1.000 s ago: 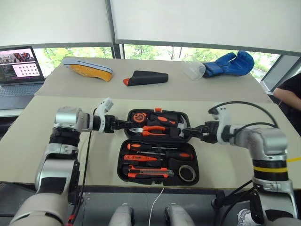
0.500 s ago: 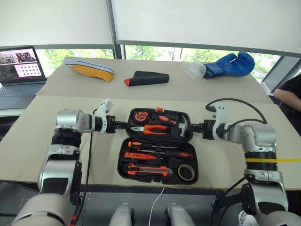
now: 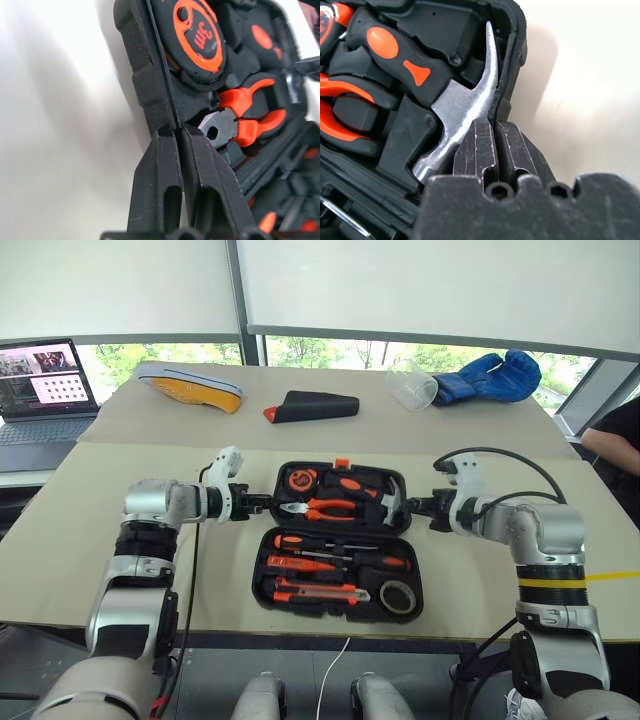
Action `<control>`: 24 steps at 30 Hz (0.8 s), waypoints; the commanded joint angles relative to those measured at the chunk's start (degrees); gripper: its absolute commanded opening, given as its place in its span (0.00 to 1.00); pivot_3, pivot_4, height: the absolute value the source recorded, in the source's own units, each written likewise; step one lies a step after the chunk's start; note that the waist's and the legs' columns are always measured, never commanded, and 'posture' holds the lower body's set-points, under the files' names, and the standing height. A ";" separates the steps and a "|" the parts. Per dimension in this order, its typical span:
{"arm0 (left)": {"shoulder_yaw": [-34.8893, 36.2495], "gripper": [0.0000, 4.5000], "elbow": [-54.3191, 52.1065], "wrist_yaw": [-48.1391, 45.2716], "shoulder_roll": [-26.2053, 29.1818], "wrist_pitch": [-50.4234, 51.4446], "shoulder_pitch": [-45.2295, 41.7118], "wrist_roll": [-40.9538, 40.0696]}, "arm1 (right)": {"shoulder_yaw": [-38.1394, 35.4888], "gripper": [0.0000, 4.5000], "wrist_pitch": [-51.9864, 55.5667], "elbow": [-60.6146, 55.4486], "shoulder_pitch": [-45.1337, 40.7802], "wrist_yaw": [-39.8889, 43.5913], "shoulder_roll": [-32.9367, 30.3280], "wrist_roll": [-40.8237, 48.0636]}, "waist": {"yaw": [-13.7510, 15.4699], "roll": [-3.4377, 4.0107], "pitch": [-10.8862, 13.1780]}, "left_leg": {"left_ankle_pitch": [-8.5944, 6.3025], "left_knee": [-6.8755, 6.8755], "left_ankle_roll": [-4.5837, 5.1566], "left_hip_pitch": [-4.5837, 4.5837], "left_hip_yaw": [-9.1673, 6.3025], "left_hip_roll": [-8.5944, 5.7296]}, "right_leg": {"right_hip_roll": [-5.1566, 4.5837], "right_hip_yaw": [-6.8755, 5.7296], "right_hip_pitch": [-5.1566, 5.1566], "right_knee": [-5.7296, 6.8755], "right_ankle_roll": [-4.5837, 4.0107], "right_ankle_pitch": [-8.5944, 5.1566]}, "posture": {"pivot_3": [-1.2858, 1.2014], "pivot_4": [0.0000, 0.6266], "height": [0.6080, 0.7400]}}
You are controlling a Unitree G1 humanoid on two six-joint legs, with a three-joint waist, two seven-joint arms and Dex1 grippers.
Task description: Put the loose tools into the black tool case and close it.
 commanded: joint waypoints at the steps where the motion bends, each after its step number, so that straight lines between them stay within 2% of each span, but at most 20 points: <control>1: 0.62 0.00 0.75 1.19 -1.09 -14.26 -2.71 1.96 | 1.36 0.01 -14.38 -3.58 -4.26 0.59 -2.01 -3.72 | 0.00 0.00 0.00 | 0.00 -0.01 0.00 -0.05 0.00 0.00 | 0.00 0.00 -0.06 0.00 0.00 0.00 | 0.52 0.24 0.95; 6: -0.85 0.00 2.78 0.49 -2.18 -30.21 -1.79 4.85 | 2.90 0.01 -26.71 -4.95 -0.66 -0.22 -3.66 -8.70 | 0.18 0.00 0.00 | 0.00 -0.07 0.01 -0.76 0.01 -0.04 | -0.04 0.00 -0.75 0.03 -0.03 0.06 | 0.52 0.24 0.95; 12: -3.61 0.00 2.91 0.29 -2.99 -46.34 3.20 8.95 | 4.45 0.01 -41.28 -6.42 12.68 -1.35 -3.23 -13.24 | 0.41 0.00 0.00 | -0.08 -0.25 0.12 -1.03 0.03 -0.13 | -0.16 -0.03 -0.83 -0.08 0.07 0.14 | 0.52 0.24 0.95; 18: -3.20 0.00 -3.34 1.50 -3.07 -48.33 9.28 8.63 | 4.31 0.01 -54.95 -8.94 24.27 -4.69 -1.74 -16.84 | 0.42 -0.01 -0.03 | -0.12 -0.26 0.18 -0.73 0.02 -0.11 | -0.16 -0.05 -0.48 -0.28 0.11 0.14 | 0.52 0.24 0.95; 24: -1.02 0.00 -14.55 3.02 -0.74 -41.59 17.57 6.42 | 4.07 0.01 -60.47 -15.64 33.77 -4.21 -1.81 -17.33 | 0.20 -0.01 -0.03 | -0.11 -0.18 0.16 -0.19 0.05 -0.04 | -0.07 -0.02 -0.05 -0.32 0.09 0.11 | 0.52 0.24 0.95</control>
